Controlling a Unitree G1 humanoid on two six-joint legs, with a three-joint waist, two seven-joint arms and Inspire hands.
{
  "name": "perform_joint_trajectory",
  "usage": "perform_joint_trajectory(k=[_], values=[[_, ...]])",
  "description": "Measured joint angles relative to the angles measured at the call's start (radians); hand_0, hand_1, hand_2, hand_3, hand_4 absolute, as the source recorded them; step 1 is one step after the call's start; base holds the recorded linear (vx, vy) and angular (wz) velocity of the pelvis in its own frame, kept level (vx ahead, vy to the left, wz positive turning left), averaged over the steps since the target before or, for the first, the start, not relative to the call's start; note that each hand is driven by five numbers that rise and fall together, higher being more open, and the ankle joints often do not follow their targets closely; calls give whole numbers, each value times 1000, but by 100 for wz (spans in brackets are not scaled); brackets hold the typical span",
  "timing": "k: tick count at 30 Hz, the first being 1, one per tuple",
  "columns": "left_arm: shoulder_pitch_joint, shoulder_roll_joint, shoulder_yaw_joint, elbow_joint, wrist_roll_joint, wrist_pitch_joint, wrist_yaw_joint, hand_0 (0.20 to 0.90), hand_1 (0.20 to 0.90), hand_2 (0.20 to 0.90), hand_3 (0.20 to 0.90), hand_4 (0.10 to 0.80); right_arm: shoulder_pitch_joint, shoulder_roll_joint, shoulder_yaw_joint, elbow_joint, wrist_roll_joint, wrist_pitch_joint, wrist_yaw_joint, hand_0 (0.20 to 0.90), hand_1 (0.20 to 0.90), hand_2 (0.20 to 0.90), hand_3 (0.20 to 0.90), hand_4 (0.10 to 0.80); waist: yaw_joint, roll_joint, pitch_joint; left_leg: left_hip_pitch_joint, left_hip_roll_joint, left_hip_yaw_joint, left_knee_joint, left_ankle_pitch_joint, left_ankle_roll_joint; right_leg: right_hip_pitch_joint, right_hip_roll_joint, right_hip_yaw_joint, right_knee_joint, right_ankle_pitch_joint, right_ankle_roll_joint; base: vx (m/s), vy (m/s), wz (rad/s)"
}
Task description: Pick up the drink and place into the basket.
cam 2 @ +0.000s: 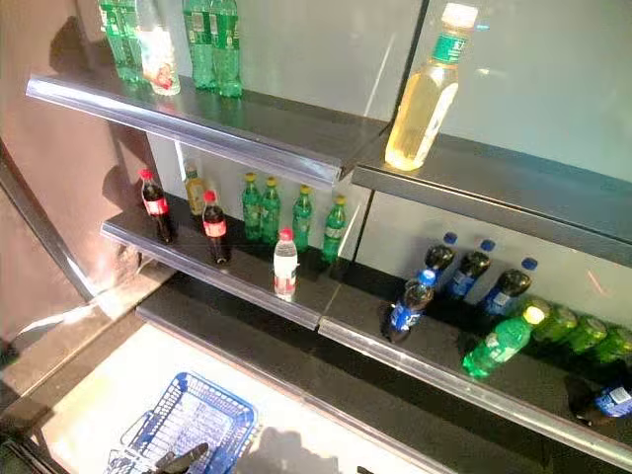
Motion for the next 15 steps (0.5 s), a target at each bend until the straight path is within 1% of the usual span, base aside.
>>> perform_joint_trajectory(k=[15], values=[[1, 1, 2, -1, -2, 2, -11, 300, 300, 300, 200, 100, -1, 1, -9, 0, -2, 10, 3, 900, 900, 900, 900, 800, 2, 0, 0, 0, 0, 0, 0, 0, 0, 0, 0, 0, 0, 0, 0, 0, 0, 0]])
